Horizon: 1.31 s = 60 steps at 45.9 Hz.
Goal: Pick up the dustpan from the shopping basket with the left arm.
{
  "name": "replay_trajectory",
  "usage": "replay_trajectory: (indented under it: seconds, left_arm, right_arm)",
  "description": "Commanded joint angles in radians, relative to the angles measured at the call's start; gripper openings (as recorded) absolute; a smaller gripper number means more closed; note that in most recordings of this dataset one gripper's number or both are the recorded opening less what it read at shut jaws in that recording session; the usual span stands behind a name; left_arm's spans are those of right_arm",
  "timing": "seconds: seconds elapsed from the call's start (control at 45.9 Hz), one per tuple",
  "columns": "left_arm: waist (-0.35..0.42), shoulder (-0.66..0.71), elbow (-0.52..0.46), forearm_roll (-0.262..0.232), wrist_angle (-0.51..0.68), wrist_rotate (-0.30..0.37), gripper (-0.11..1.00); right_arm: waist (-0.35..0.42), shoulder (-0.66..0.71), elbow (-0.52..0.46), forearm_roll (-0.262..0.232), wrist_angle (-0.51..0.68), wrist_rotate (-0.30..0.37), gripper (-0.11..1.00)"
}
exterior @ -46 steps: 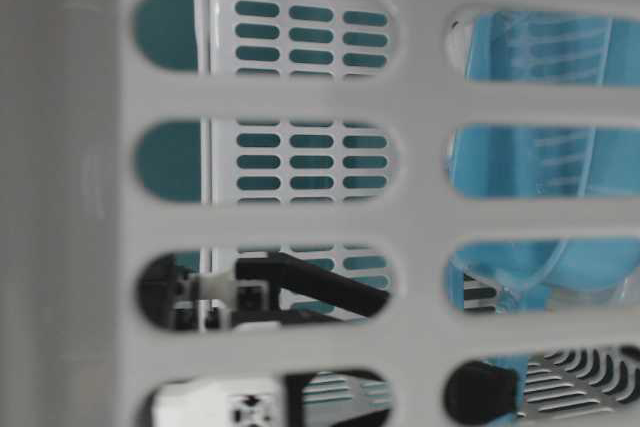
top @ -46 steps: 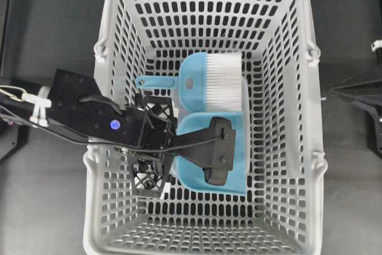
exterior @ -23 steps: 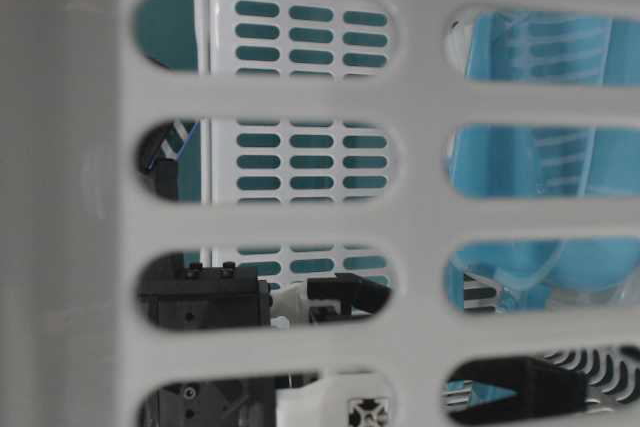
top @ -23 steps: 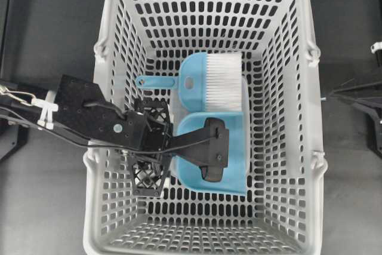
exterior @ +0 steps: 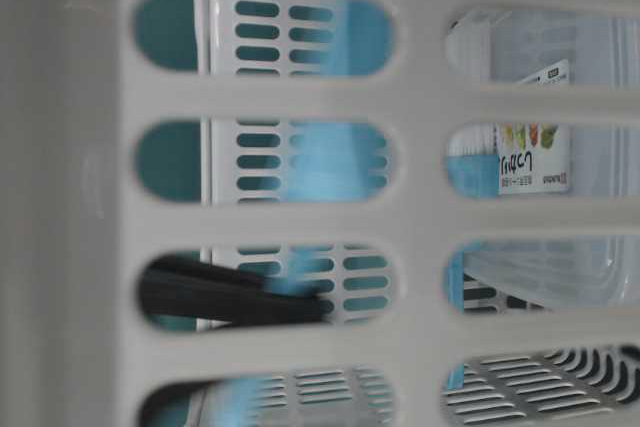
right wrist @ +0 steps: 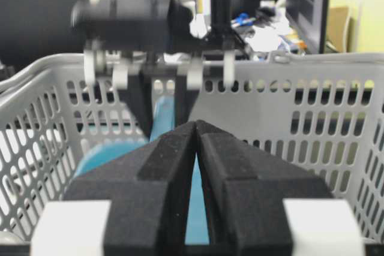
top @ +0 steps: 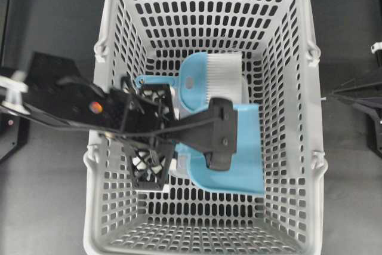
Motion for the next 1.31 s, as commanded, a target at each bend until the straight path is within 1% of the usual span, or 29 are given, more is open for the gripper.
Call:
replay_trajectory:
  seconds: [0.0, 0.131, 0.283, 0.479, 1.284]
  left_arm:
    - [0.020, -0.049, -0.084, 0.003, 0.035, 0.000, 0.30]
    - [0.046, -0.072, -0.166, 0.003, 0.080, 0.000, 0.30]
    - [0.058, -0.075, -0.216, 0.003, 0.130, 0.020, 0.30]
    - [0.055, -0.077, -0.210, 0.005, 0.143, 0.051, 0.30]
    - [0.052, -0.078, -0.202, 0.003, 0.143, 0.051, 0.30]
  right_arm:
    - [0.003, 0.006, -0.006, 0.003, -0.006, 0.002, 0.00]
    - [0.003, 0.005, -0.006, 0.003, -0.006, 0.000, 0.00]
    - [0.003, 0.005, -0.006, 0.003, -0.006, 0.002, 0.00]
    - [0.003, 0.006, -0.006, 0.003, -0.006, 0.002, 0.00]
    - [0.003, 0.005, -0.006, 0.003, -0.006, 0.002, 0.00]
